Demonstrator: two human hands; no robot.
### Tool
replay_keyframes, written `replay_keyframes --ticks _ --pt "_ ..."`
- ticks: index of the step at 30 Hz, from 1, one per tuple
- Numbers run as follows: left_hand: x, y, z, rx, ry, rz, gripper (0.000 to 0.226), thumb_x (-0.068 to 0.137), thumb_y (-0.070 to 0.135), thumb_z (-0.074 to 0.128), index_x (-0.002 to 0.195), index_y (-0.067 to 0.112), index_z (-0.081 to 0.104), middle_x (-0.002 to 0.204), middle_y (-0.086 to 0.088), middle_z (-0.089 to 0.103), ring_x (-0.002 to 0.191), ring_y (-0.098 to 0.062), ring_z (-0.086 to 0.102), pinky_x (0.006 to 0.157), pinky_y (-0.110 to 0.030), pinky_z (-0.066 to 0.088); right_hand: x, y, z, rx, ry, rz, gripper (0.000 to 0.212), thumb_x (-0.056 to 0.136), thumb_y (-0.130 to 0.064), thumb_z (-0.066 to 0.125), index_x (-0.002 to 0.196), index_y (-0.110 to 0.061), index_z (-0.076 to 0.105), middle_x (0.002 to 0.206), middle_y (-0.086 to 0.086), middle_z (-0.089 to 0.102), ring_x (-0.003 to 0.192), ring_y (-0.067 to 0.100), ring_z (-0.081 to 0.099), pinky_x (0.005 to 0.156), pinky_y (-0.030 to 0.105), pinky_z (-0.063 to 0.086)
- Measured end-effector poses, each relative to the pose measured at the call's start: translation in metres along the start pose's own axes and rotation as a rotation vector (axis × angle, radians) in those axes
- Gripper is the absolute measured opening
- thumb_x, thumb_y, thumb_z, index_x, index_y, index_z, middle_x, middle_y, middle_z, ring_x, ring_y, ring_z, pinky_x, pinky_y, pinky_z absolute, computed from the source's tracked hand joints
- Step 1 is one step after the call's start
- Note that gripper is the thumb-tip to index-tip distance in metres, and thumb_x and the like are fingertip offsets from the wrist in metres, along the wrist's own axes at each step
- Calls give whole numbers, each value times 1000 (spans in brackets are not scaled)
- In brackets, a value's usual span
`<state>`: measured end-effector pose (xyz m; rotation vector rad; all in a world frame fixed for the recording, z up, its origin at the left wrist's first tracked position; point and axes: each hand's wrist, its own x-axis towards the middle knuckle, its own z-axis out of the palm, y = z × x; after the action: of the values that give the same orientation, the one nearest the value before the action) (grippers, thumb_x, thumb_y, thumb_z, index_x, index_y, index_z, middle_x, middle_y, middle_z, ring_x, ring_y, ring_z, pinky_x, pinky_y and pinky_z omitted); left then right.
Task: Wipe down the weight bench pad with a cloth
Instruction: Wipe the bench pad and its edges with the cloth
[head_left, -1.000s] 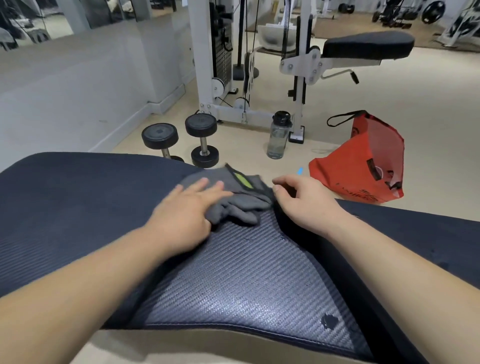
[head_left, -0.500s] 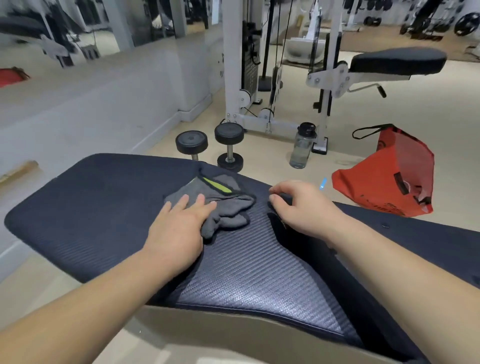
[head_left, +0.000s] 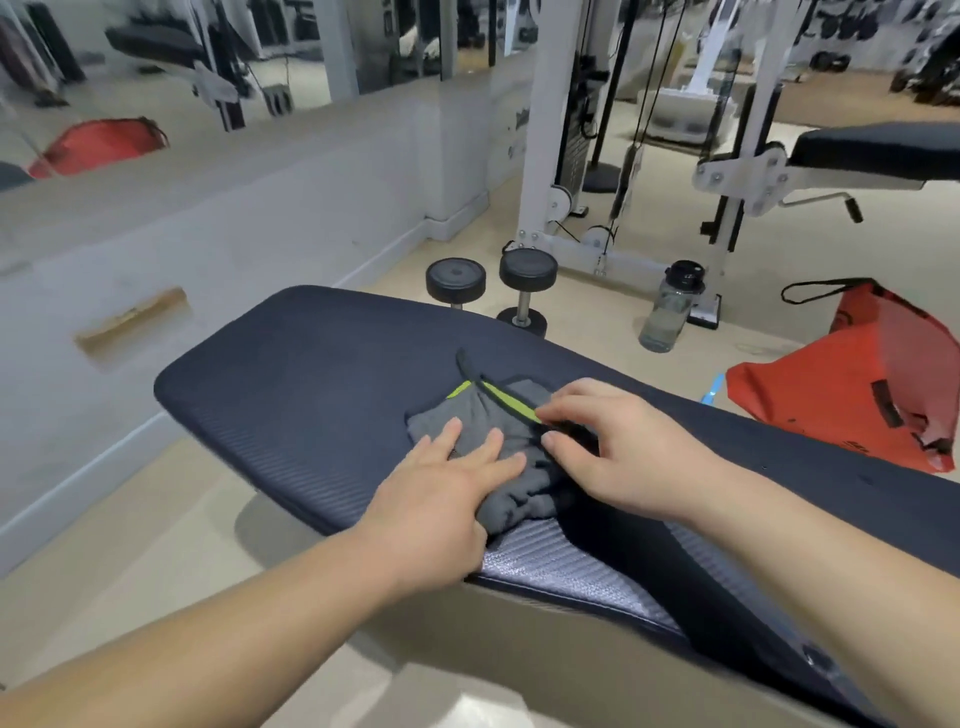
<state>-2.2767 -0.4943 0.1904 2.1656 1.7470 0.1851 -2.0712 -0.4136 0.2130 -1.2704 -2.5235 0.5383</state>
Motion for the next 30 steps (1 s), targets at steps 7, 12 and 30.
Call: replay_keyframes --ticks 7,12,30 --pt "-3 -67 -38 -203 325 -165 66 79 -7 41 128 28 67 149 8 53 144 -12 40 117 -21 28 -5 -58 19 -381 -416 -15 102 83 -86 25 163 -24 19 158 6 36 153 27 23 125 41 23" --pt "-1 -72 -29 -171 299 -106 63 80 -5 42 128 27 68 151 4 51 147 -11 35 119 -23 24 11 -51 49 -414 -433 -7 96 85 -84 7 164 -31 -9 172 12 -17 158 28 -21 128 45 -10" --pt "22 -48 -28 -6 327 -87 45 83 2 47 115 23 71 129 10 62 118 -22 49 98 -36 45 -11 8 30 -368 -87 -201 50 85 -36 49 130 -25 68 148 -2 61 139 13 55 118 32 34"
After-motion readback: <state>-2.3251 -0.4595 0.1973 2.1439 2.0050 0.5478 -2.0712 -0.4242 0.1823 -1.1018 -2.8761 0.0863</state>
